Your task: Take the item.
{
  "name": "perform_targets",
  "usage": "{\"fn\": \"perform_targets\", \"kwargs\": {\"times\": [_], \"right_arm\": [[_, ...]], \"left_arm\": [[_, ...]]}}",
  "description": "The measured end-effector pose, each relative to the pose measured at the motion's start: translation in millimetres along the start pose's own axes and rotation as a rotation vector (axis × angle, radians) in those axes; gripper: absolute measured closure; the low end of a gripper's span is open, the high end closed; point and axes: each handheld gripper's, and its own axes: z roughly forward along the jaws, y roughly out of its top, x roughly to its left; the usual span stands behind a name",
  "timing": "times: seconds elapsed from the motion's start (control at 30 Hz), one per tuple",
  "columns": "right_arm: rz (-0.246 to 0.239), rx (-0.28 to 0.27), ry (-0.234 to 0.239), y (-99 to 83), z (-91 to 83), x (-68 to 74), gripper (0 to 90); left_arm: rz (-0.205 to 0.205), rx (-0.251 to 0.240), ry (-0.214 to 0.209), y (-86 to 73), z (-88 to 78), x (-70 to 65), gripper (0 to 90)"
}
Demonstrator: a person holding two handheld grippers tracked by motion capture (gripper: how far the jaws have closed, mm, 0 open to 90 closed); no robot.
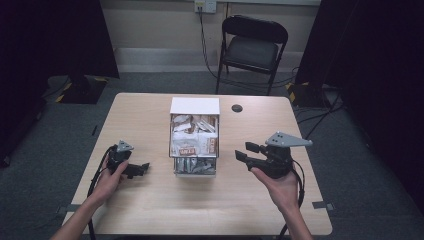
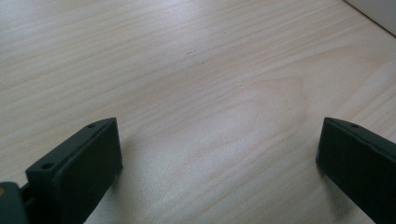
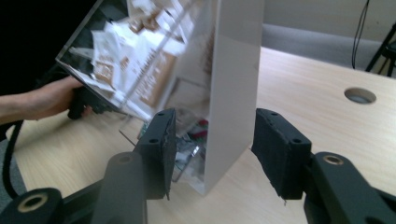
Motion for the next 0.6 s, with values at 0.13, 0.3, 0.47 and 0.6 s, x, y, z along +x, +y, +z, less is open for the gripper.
{"fn": "perform_targets", "kwargs": {"times": [0.13, 0.3, 0.47, 0.6], "right_arm": [[-0.010, -0.031, 0.029, 8.6, 0.9, 4.9, 49.5], [-0.040, -0.049, 0.065, 21.3, 5.1, 14.5, 48.9], [-0.060, -0.053, 0.104, 35.3, 15.3, 24.4, 49.2], [-0.082, -0.055, 0.130, 45.9, 26.4, 30.6, 50.7]], "left_arm": [[-0.001, 0.000, -0.001, 0.0, 0.0, 0.0, 0.0], [-0.001, 0.000, -0.001, 0.0, 0.0, -0.1, 0.0], [-0.001, 0.000, -0.001, 0.0, 0.0, -0.1, 0.0], [-0.001, 0.000, 0.000, 0.0, 0.0, -0.1, 0.0]]}}
